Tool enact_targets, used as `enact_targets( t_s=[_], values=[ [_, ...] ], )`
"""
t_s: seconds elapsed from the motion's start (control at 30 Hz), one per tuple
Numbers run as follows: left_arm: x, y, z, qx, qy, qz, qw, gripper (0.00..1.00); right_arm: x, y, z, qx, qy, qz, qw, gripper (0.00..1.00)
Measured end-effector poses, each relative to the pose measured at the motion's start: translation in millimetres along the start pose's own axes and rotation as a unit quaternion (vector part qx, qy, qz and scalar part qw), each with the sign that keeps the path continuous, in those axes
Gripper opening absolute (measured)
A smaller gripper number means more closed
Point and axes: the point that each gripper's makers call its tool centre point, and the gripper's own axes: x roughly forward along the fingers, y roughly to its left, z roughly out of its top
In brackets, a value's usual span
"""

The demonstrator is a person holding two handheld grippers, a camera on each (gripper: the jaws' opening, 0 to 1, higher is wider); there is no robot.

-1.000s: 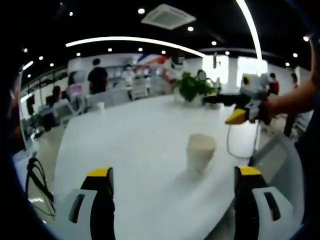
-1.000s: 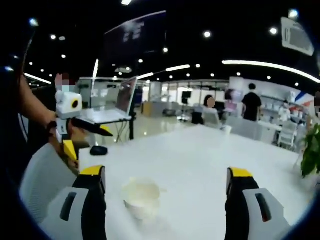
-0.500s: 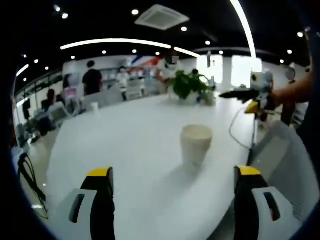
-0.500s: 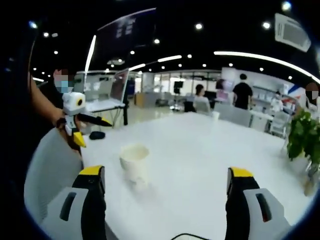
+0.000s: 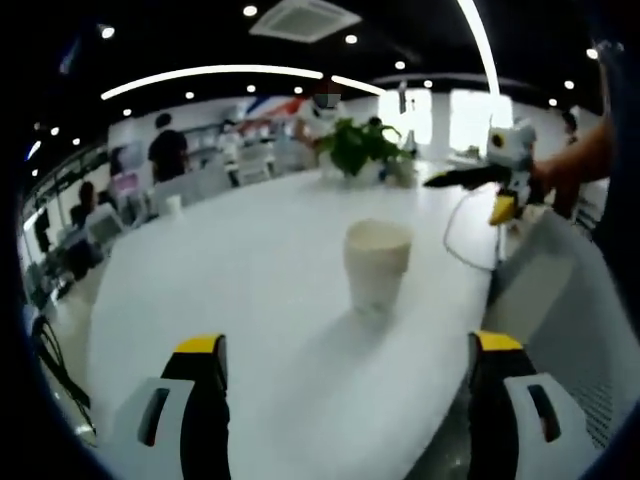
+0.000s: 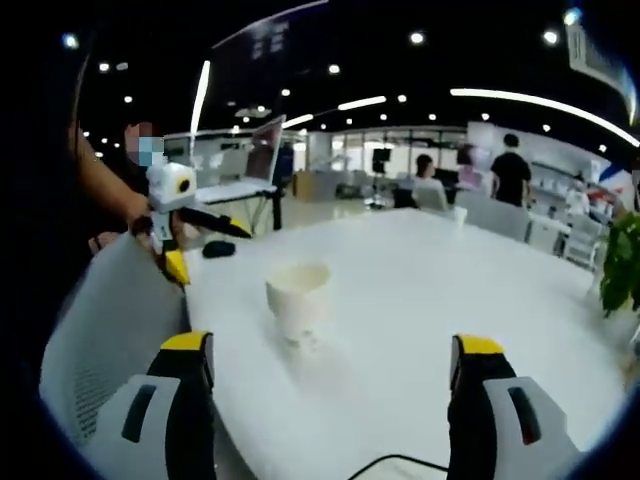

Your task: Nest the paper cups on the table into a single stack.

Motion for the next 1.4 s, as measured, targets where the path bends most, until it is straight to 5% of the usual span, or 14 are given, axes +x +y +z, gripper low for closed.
enact_targets(
  t_s=[0.17, 0.4, 0.63, 1.13, 1.4],
  values=[
    [21, -4.8, 3.1, 0.02, 0.006, -0.025, 0.9995, 0.97, 24, -2, -11.8, 0.01, 0.016, 0.01, 0.9998, 0.91],
    [59, -11.1, 1.9, 0.042, 0.028, -0.065, 0.9966, 0.85, 58, 3, -31.3, -0.018, 0.068, 0.067, 0.9952, 0.7],
    [84, -14.7, 11.5, 0.063, 0.032, -0.09, 0.9935, 0.72, 81, 14, -23.5, -0.032, 0.078, 0.111, 0.9903, 0.59],
    [107, -25.3, 24.6, 0.102, 0.036, -0.131, 0.9855, 0.52, 107, 32, -12.6, -0.062, 0.092, 0.173, 0.9787, 0.4],
    [109, -25.0, 23.6, 0.111, 0.042, -0.137, 0.9834, 0.45, 110, 29, -12.8, -0.058, 0.092, 0.171, 0.9792, 0.37]
  ],
)
